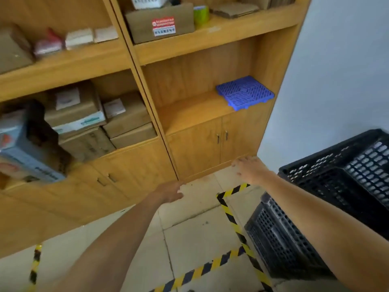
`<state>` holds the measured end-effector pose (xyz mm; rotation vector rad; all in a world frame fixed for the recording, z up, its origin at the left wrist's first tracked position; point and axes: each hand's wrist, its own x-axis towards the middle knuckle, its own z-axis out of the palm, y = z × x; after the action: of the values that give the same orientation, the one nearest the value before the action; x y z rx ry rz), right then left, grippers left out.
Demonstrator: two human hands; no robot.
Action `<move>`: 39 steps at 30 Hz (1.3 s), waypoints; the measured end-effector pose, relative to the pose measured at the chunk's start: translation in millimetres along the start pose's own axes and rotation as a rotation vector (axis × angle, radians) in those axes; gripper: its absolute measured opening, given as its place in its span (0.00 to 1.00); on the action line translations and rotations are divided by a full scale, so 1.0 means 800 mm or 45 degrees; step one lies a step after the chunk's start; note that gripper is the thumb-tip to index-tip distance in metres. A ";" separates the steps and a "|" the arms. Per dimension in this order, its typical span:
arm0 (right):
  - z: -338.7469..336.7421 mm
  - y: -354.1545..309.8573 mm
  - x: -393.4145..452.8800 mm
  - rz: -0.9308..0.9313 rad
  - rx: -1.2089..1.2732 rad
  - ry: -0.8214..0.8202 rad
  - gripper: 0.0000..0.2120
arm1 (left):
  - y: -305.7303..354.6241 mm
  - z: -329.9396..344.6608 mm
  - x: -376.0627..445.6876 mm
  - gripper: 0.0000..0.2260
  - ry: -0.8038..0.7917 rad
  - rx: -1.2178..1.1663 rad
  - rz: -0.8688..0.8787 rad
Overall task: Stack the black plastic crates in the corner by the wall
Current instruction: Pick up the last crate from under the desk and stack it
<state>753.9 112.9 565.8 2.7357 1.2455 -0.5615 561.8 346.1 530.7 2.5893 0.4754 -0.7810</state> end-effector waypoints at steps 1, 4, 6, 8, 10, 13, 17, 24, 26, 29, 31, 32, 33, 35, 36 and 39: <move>0.000 -0.033 0.011 -0.051 -0.025 -0.059 0.19 | -0.031 0.001 -0.016 0.25 0.021 -0.014 -0.039; 0.000 -0.144 0.045 -0.212 -0.077 -0.174 0.19 | -0.123 -0.001 -0.075 0.26 0.125 -0.016 -0.192; -0.003 -0.210 0.063 -0.299 -0.088 -0.222 0.20 | -0.170 -0.004 -0.110 0.25 0.200 -0.016 -0.305; -0.007 -0.267 0.077 -0.387 -0.099 -0.208 0.21 | -0.210 -0.002 -0.141 0.25 0.278 -0.040 -0.402; -0.011 -0.319 0.090 -0.453 -0.126 -0.186 0.20 | -0.243 0.004 -0.172 0.24 0.359 -0.073 -0.469; -0.007 -0.390 0.111 -0.527 -0.181 -0.218 0.19 | -0.288 0.027 -0.214 0.24 0.434 -0.101 -0.575; 0.009 -0.474 0.137 -0.676 -0.278 -0.281 0.17 | -0.348 0.073 -0.259 0.25 0.428 -0.139 -0.759; 0.062 -0.597 0.201 -0.901 -0.513 -0.543 0.17 | -0.424 0.113 -0.293 0.23 0.397 -0.260 -0.982; 0.061 -0.636 0.226 -0.977 -0.594 -0.574 0.17 | -0.446 0.112 -0.299 0.23 0.421 -0.300 -1.050; 0.045 -0.698 0.270 -1.075 -0.665 -0.603 0.15 | -0.476 0.105 -0.310 0.24 0.435 -0.372 -1.179; 0.032 -0.742 0.297 -1.143 -0.705 -0.592 0.15 | -0.496 0.094 -0.318 0.24 0.444 -0.409 -1.263; 0.026 -0.766 0.310 -1.186 -0.719 -0.576 0.15 | -0.505 0.088 -0.322 0.24 0.474 -0.429 -1.310; 0.022 -0.791 0.321 -1.221 -0.734 -0.560 0.15 | -0.514 0.084 -0.327 0.23 0.519 -0.458 -1.359; 0.021 -0.840 0.329 -1.303 -0.771 -0.551 0.15 | -0.525 0.083 -0.340 0.23 0.594 -0.534 -1.448; 0.026 -0.864 0.326 -1.353 -0.806 -0.554 0.14 | -0.527 0.087 -0.350 0.22 0.602 -0.559 -1.487; 0.060 -0.933 0.299 -1.491 -0.876 -0.585 0.15 | -0.531 0.122 -0.388 0.23 0.550 -0.585 -1.620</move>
<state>329.1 768.9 490.3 1.0711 2.2172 -0.5850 93.9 605.2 522.7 1.7719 2.2051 -0.3079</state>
